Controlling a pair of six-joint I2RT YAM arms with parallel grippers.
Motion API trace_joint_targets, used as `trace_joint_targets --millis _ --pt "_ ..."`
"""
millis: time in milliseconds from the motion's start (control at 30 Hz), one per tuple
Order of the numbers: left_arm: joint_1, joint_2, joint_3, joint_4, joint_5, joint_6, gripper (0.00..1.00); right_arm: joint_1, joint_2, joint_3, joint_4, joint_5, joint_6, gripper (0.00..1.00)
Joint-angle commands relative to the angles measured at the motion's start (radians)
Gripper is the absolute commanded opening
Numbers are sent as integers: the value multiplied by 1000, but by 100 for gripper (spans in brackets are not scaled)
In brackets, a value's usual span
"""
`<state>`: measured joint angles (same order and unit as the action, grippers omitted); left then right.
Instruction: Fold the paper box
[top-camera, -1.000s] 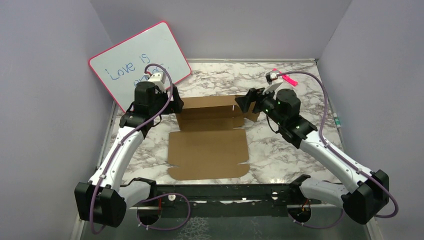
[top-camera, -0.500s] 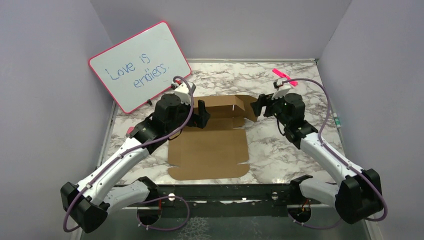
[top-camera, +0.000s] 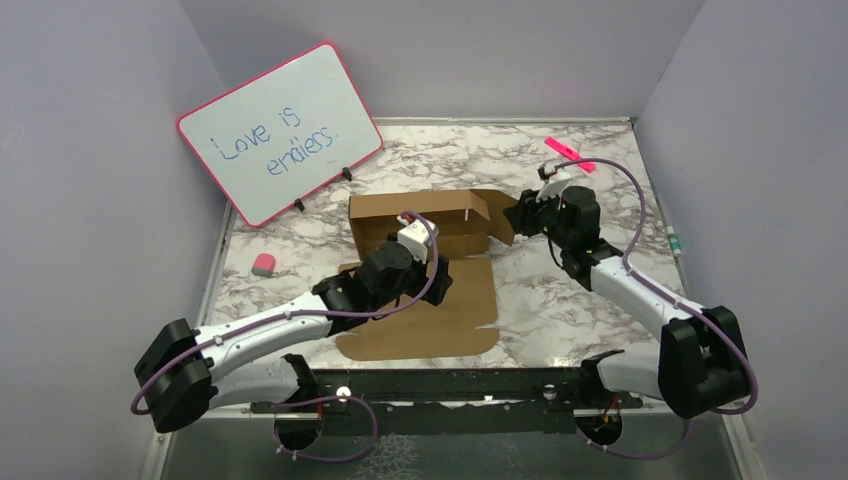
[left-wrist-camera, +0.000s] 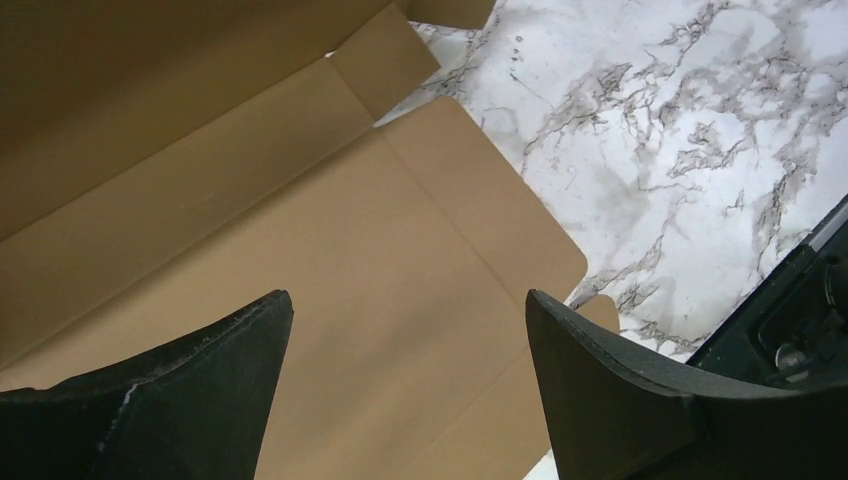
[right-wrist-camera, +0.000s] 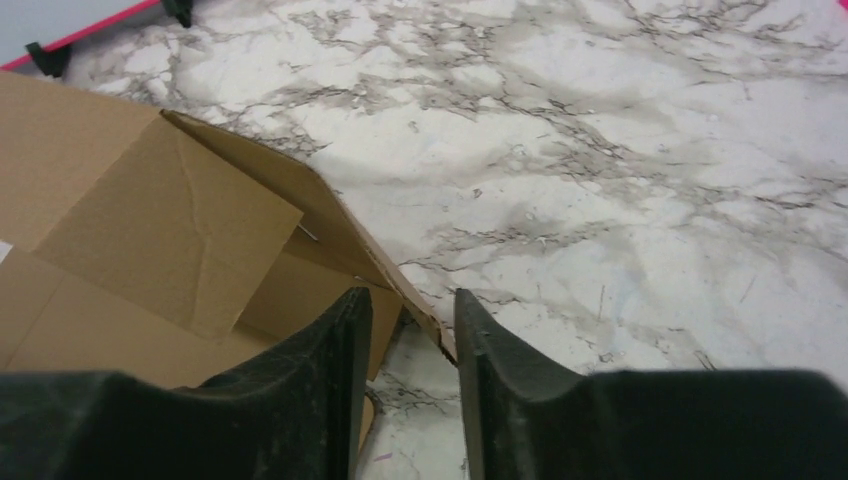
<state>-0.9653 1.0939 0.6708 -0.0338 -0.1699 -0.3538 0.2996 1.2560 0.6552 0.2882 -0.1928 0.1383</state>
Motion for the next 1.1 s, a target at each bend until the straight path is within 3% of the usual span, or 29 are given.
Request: trace_joint_targets --millis 0,167,333,533,1067 --pt "-48 52 -49 257 -68 50 87 0 -6 31 10 -116 -1 29" --pt "-66 146 -97 443 -105 88 87 0 0 29 21 -196 -34 11" --pt "-83 265 -89 531 -184 131 87 0 -6 45 -7 -255 -68 4" --pt "-90 408 -96 702 -306 194 90 0 -27 38 -14 -281 -100 1" --pt "-86 742 25 931 -490 284 91 0 -36 24 -25 -361 -129 1"
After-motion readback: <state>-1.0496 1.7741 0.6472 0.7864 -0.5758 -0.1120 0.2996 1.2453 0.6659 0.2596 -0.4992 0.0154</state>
